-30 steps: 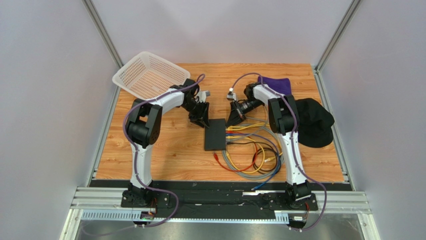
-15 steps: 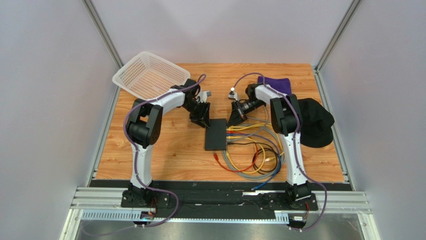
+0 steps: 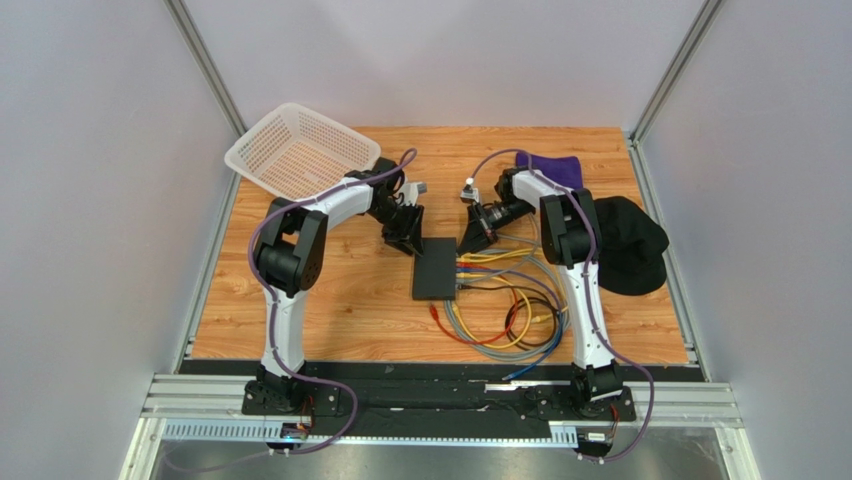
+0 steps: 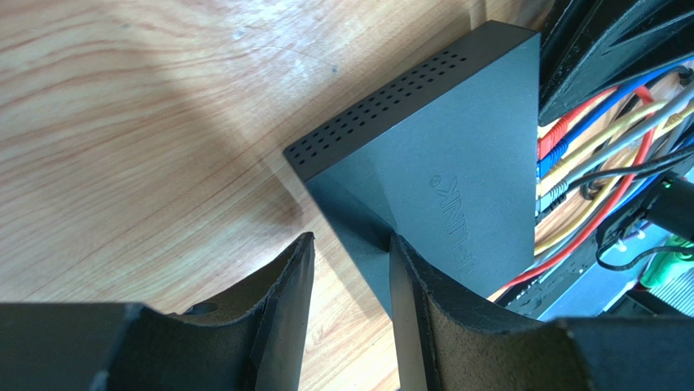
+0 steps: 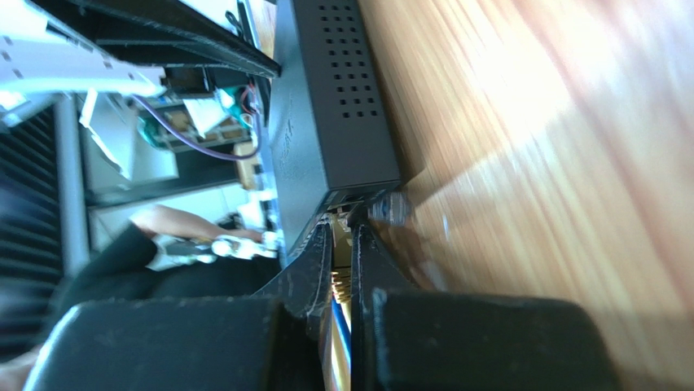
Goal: Pull the plug from the switch port
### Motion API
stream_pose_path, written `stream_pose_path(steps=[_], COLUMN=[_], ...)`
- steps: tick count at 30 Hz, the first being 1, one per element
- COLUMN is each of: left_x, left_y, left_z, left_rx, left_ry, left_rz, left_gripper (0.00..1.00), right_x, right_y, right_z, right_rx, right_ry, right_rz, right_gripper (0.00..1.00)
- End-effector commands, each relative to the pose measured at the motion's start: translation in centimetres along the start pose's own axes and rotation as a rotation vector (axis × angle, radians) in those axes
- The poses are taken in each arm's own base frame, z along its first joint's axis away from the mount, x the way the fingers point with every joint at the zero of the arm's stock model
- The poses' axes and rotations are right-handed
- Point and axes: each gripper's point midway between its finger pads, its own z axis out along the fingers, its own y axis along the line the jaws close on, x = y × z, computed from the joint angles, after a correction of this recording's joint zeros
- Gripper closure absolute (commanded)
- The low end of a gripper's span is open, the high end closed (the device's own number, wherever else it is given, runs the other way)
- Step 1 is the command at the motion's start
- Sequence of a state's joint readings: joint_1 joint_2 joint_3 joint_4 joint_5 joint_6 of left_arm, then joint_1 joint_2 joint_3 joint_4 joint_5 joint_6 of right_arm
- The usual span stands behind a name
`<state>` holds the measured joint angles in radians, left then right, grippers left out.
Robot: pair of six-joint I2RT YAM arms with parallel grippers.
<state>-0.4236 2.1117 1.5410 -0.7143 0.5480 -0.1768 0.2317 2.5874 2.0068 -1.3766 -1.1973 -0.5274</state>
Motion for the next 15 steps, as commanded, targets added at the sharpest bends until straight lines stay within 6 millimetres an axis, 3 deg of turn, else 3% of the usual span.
stream_pose_path(steps=[1, 2, 3, 9, 15], left_x=[2.5, 2.5, 2.4, 2.2, 2.2], left_y=[2.9, 3.0, 2.8, 2.6, 2.5], left_z=[1.8, 1.9, 1.9, 2.0, 2.2], left_rx=[-0.119, -0.119, -0.117, -0.111, -0.109], left_ry=[0.097, 0.098, 0.097, 0.097, 0.101], left_rz=[0.011, 0.011, 0.015, 0.023, 0.027], left_gripper=[0.53, 0.53, 0.53, 0.53, 0.53], right_x=[0.6, 2.4, 0.4, -0.5, -1.0], right_y=[-3.8, -5.0, -4.7, -3.9, -2.9], right_z=[-2.6, -2.3, -3.2, -4.2, -4.4], right_rx=[0.281, 0.319, 0.353, 0.314, 0.273], right_ry=[0.001, -0.007, -0.097, -0.151, -0.08], right_rz=[0.053, 0.195, 0.104, 0.061, -0.009], right_gripper=[1.0, 1.0, 1.0, 1.0, 1.0])
